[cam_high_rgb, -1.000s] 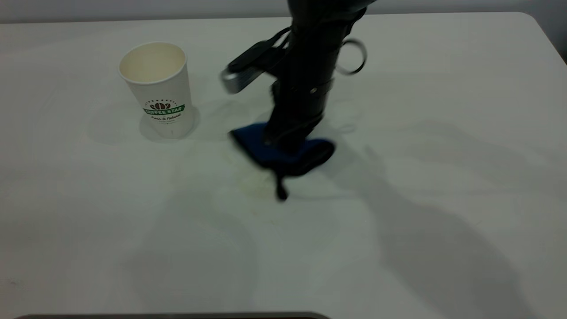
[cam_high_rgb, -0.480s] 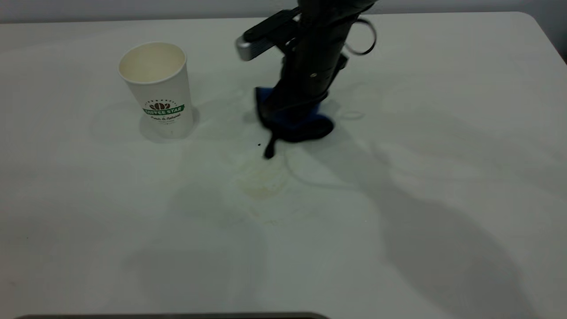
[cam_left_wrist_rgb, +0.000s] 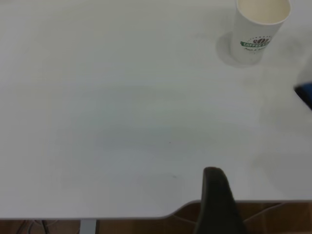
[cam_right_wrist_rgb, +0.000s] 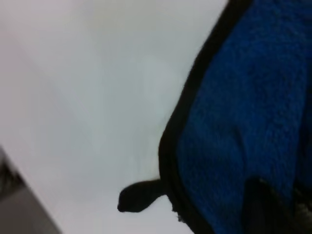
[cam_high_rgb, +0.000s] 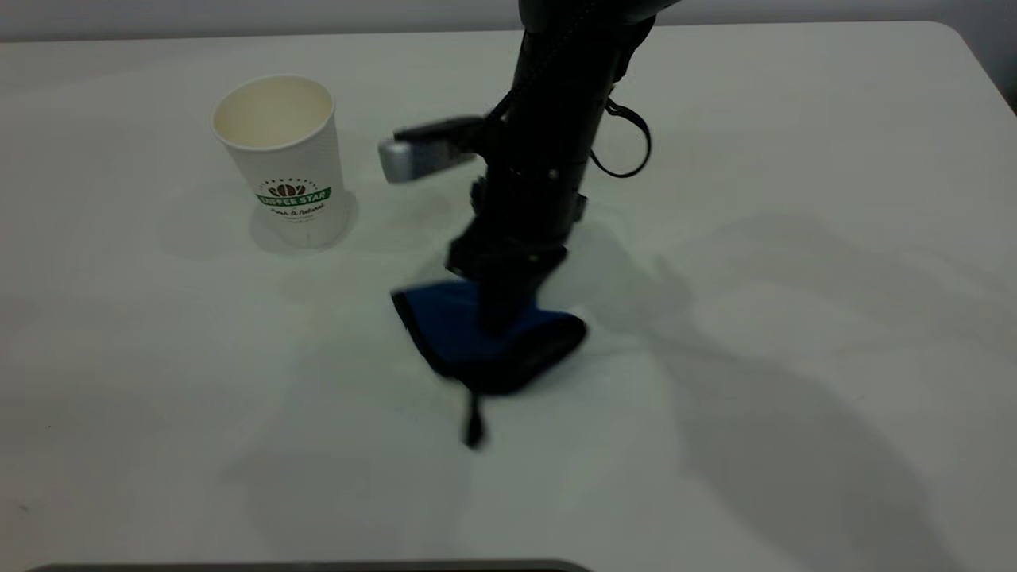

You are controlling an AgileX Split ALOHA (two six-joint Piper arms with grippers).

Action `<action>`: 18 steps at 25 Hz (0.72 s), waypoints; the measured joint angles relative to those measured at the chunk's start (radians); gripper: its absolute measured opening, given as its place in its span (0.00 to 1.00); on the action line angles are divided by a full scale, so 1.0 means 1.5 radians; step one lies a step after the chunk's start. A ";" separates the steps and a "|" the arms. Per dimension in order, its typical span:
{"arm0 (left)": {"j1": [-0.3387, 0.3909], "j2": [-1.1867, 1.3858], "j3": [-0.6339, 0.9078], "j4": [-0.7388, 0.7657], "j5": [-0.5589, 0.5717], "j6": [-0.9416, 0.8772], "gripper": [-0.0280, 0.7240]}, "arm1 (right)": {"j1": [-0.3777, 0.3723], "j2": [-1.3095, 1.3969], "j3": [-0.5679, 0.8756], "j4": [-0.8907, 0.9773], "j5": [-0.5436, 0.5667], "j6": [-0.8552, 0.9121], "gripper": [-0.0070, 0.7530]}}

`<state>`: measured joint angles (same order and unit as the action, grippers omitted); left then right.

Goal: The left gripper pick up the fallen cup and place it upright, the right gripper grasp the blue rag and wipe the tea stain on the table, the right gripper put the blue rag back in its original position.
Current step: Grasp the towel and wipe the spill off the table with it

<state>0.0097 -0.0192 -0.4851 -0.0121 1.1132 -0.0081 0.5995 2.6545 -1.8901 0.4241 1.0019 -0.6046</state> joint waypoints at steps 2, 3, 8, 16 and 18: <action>0.000 0.000 0.000 0.000 0.000 0.000 0.72 | -0.003 0.000 0.000 -0.081 0.018 0.047 0.05; 0.000 0.000 0.000 0.000 0.000 0.000 0.72 | -0.007 0.000 -0.001 -0.121 0.019 0.077 0.05; 0.000 0.000 0.000 0.000 0.000 0.000 0.72 | -0.015 -0.009 -0.003 -0.306 -0.039 0.259 0.05; 0.000 0.000 0.000 0.000 0.000 0.001 0.72 | 0.020 -0.011 -0.039 -0.116 -0.198 0.182 0.05; 0.000 0.000 0.000 0.000 0.000 0.001 0.72 | 0.038 -0.011 -0.039 -0.032 -0.173 0.113 0.05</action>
<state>0.0097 -0.0192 -0.4851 -0.0121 1.1132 -0.0061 0.6560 2.6385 -1.9482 0.3766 0.7431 -0.4356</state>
